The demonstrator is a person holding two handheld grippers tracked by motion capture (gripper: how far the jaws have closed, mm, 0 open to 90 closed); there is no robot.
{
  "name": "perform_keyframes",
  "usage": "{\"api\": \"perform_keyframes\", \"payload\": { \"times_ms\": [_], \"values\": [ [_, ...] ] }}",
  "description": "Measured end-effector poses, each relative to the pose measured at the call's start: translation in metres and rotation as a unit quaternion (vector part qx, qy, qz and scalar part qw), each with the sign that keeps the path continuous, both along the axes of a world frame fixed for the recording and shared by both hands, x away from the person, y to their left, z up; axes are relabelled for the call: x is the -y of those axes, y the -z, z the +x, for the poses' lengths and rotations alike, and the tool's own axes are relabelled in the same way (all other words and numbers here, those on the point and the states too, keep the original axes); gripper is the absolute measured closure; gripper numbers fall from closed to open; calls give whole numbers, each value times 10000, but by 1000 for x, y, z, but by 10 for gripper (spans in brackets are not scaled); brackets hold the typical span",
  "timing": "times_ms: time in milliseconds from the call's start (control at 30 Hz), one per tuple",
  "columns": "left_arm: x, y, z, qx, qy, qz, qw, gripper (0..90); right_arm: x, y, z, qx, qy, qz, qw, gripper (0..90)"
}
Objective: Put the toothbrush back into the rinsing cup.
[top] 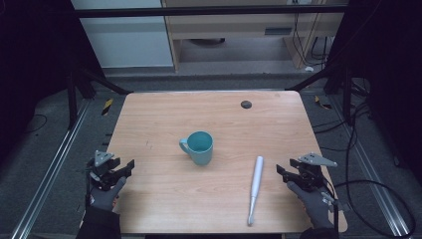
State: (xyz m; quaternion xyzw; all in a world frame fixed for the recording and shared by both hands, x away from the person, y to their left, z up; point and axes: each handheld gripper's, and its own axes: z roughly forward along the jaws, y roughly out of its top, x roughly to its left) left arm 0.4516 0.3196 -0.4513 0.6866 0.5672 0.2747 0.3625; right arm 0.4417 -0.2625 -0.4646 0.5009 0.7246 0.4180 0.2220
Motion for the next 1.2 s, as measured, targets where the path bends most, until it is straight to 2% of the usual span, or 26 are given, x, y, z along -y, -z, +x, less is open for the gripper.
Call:
{"api": "perform_keyframes", "payload": {
  "times_ms": [200, 300, 400, 433, 467, 500, 567, 700, 767, 800, 867, 900, 933, 1200],
  "values": [
    [1, 2, -3, -37, 52, -15, 10000, 442, -5, -1, -6, -64, -173, 59, 9998, 484],
    [-1, 3, -5, -42, 84, 37, 9999, 447, -16, -2, -11, -200, -410, 44, 9989, 559],
    [-2, 4, -6, -57, 50, 4, 10000, 447, -21, -3, -12, -225, -571, -10, 9981, 599],
    [-3, 5, -6, -79, 38, -30, 10000, 447, -26, -3, -14, -299, -756, 32, 9967, 658],
    [-3, 5, -6, -79, 38, -30, 10000, 447, -26, -3, -14, -299, -756, 32, 9967, 658],
    [-3, 7, -5, -118, 33, -21, 9999, 447, -31, -3, -17, -386, -942, 1, 9948, 715],
    [-4, 7, -4, -133, 37, -3, 9999, 444, -35, -2, -19, -515, -1103, -1, 9926, 774],
    [-5, 8, -4, -153, -10, -21, 9999, 441, -43, 1, -23, -719, -1451, -30, 9868, 860],
    [-5, 8, -4, -144, -22, -33, 9999, 441, -45, 2, -24, -729, -1509, -49, 9858, 875],
    [-5, 8, -4, -146, -15, -26, 9999, 441, -50, 3, -27, -791, -1648, -87, 9831, 897],
    [-4, 8, -4, -134, 4, -19, 9999, 441, -51, 4, -28, -807, -1702, -90, 9821, 899],
    [-4, 8, -4, -134, 35, 11, 9999, 440, -54, 5, -31, -872, -1795, -102, 9798, 900],
    [-3, 8, -4, -139, 39, 22, 9999, 440, -56, 7, -32, -887, -1829, -116, 9791, 900],
    [-1, 9, -3, -146, 111, 65, 9998, 439, -64, 16, -34, -1062, -1986, -254, 9740, 900]
  ]
}}
